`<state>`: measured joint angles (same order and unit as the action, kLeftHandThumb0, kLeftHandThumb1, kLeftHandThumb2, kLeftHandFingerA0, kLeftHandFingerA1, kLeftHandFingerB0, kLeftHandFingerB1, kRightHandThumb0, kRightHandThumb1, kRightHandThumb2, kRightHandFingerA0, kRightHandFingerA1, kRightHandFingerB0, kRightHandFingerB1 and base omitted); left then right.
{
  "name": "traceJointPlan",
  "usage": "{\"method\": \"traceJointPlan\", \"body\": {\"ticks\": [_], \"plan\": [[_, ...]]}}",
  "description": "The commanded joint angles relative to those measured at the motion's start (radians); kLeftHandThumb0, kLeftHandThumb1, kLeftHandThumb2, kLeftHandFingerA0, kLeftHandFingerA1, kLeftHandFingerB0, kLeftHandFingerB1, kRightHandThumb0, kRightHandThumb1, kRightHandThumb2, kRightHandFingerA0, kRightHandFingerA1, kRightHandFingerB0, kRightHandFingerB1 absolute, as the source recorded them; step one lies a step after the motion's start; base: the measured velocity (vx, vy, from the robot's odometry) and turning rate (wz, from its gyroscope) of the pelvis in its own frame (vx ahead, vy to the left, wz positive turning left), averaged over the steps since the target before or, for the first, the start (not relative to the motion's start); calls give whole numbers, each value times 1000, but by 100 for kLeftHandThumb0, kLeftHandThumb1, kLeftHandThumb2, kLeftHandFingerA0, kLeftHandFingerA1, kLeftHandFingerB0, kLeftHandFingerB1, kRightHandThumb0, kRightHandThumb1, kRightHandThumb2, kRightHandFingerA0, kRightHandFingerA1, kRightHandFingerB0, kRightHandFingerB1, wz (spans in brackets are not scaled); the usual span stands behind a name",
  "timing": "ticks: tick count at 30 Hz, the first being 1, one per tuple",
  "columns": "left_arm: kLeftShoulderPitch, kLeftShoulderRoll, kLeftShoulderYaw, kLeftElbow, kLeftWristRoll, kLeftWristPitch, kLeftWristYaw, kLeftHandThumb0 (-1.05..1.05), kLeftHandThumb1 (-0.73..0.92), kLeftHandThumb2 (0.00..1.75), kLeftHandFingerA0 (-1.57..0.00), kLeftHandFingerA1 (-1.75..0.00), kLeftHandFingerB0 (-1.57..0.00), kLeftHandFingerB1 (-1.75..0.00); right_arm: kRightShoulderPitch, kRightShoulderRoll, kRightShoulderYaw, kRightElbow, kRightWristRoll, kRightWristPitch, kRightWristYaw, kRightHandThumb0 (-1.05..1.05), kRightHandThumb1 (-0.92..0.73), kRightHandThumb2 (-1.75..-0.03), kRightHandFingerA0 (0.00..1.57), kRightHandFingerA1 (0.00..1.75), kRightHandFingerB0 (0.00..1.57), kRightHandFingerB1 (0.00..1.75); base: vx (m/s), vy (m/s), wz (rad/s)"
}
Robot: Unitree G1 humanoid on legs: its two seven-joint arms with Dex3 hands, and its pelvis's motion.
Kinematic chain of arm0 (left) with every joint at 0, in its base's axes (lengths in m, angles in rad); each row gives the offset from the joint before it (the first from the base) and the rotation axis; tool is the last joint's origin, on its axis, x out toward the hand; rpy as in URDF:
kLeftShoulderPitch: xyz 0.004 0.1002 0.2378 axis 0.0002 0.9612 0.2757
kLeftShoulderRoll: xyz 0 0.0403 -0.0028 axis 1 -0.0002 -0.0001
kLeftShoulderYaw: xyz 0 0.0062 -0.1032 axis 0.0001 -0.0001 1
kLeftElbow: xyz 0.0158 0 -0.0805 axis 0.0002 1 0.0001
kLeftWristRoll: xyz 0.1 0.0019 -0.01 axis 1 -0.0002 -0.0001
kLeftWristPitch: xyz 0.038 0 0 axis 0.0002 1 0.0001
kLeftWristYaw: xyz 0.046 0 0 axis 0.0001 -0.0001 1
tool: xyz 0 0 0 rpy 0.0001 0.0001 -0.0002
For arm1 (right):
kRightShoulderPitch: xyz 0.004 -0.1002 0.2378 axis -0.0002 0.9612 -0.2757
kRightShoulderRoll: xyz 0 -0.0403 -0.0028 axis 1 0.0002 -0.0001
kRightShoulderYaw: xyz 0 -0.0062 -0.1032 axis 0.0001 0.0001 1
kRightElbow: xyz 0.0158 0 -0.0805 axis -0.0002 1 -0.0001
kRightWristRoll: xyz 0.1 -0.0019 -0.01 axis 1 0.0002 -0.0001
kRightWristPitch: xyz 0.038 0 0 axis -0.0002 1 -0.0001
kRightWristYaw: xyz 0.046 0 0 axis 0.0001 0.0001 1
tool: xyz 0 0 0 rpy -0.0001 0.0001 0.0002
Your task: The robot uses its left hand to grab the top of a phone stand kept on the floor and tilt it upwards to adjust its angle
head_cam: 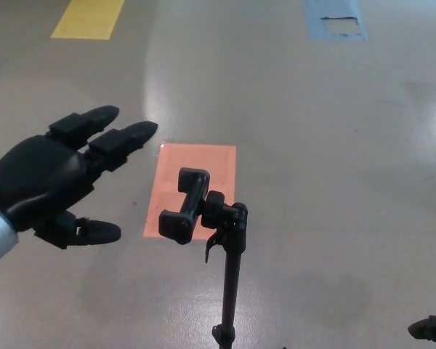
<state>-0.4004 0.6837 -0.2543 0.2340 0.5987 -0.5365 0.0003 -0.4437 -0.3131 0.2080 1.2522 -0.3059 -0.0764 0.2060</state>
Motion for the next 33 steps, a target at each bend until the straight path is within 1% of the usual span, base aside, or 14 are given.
{"method": "traceJointPlan", "body": {"ticks": [1,13,21,22,26,27,30,31,32,33], "plan": [[-23,28,-16,-31,81,-10,-28,-88,57,88,0,-1,0,-6,-9,-17,-1,8,-3,5,14,-34,-50,-102,2,49,0,47,0,0,0],[-37,36,-24,-80,154,-5,-28,-83,53,87,-2,-7,0,-10,-21,-16,-1,17,-6,13,8,-33,-49,-102,2,49,0,46,0,0,0],[-40,31,-23,-120,161,9,-65,-74,48,86,-1,-14,0,-18,-19,-16,3,18,-10,9,8,-33,-49,-102,3,49,1,47,0,0,0],[-39,26,-23,-133,161,18,-75,-73,47,85,-3,-15,-2,-20,-20,-15,-1,19,-6,8,11,-57,-69,-61,19,35,17,28,0,0,0],[-34,16,-23,-154,168,31,-88,-72,46,85,-4,-15,-3,-21,-22,-16,3,20,-10,10,11,-57,-70,-61,20,35,17,28,0,0,0],[-35,12,-25,-155,169,29,-86,-71,45,85,0,-17,0,-24,-23,-16,4,19,-11,9,12,-57,-70,-61,20,35,17,28,0,0,0],[-33,3,-27,-152,166,20,-83,-71,45,85,0,-16,0,-23,-22,-16,6,18,-12,9,12,-57,-70,-61,20,35,17,28,0,0,0],[-33,1,-29,-153,168,19,-83,-74,58,58,0,-24,0,-25,-23,-16,6,18,-13,12,13,-33,-50,-102,3,49,1,47,0,0,0],[-33,-1,-32,-153,175,17,-80,-74,47,85,-5,-15,-3,-19,-23,-16,7,18,-12,14,15,-33,-50,-102,3,49,0,47,0,0,0],[-33,-2,-34,-153,180,16,-77,-74,47,85,-5,-15,-3,-19,-23,-16,7,18,-12,15,16,-33,-50,-102,3,49,0,47,0,0,0]]}}
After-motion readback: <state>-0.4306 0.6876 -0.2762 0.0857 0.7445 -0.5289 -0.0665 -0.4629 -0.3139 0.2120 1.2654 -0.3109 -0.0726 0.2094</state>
